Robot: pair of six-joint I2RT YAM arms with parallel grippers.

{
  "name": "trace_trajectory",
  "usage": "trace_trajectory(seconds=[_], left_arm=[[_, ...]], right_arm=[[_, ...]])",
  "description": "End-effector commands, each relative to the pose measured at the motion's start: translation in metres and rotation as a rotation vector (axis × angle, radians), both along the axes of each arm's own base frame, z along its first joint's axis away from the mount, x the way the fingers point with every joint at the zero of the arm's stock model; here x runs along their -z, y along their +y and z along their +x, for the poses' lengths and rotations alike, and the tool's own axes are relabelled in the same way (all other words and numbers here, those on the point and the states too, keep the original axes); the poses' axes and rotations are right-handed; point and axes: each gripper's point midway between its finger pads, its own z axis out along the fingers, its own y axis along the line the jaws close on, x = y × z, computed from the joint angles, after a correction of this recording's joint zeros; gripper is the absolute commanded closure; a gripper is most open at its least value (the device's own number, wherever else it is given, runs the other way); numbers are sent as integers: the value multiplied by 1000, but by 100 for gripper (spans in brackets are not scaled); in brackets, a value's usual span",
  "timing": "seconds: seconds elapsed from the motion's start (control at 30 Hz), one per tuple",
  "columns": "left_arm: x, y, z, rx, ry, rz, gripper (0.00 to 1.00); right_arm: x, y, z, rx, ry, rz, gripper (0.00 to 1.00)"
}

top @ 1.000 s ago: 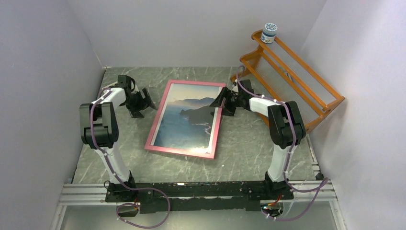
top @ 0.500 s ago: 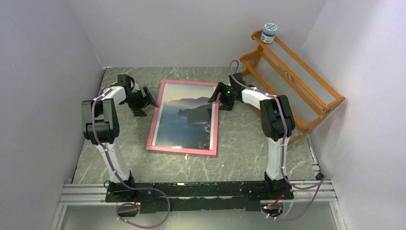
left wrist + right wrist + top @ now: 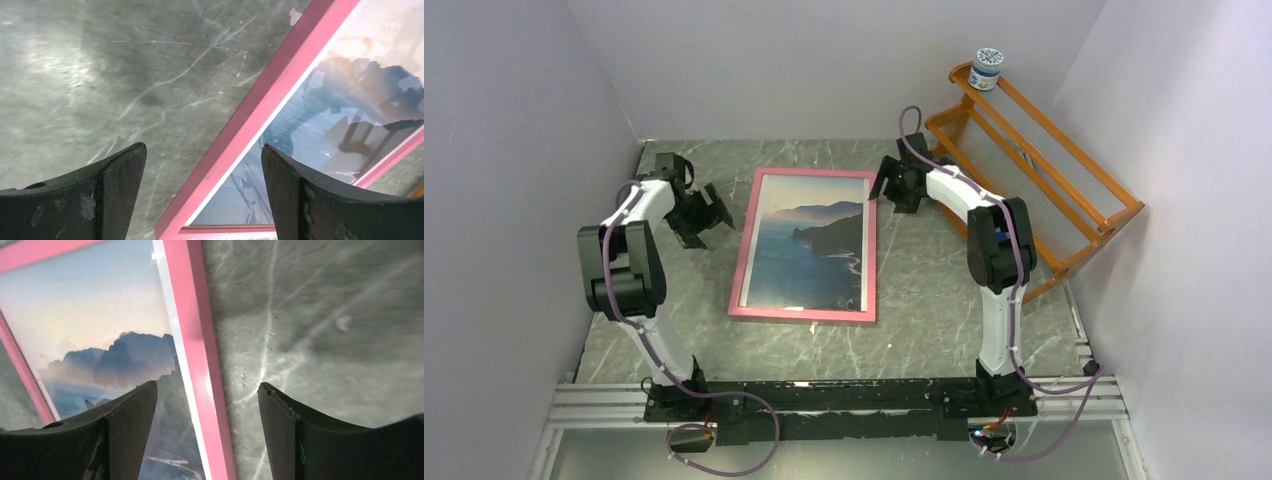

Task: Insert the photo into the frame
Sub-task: Turn over the photo frame at the center of the board, then reset both arms

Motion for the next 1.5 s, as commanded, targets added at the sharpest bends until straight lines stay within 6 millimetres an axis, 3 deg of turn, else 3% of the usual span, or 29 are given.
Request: trace_trajectory(seconds=[0.0,0.03,0.17,0.33,0.5,0.57,0.7,0.83,1.07,1.3,1.47], left_arm=[[-65,23,7,-31,-155,124,10],[-77,22,8,-26,-189,124,10],[-129,16,3,-6,-336,120,9],[-175,13,-21,1,-458,139,8],[-198,17,-56,55,-527,218,6],[-198,21,-76,50,-500,251,6],[-209,26,-106,20,-531,299,6],[-232,31,-128,-23,-589,342,6],[-263,27,-164,-58,-636,337,6],[-274,37,-208,-120,-636,404,6],[-271,35,-224,-125,-624,402,6]], right_arm=[[-99,-46,8,96,-201,-197,23],[-114,-52,1,110,-225,-208,23],[-139,-75,-36,163,-251,-239,24],[-171,-101,-90,214,-283,-252,25],[-194,-130,-144,270,-299,-283,24],[-201,-140,-164,288,-300,-298,16],[-215,-159,-192,324,-333,-328,11],[-226,-172,-207,350,-348,-358,5],[-236,-190,-229,365,-326,-434,4],[-254,-195,-250,357,-443,-382,2],[-267,-198,-256,357,-489,-379,1]])
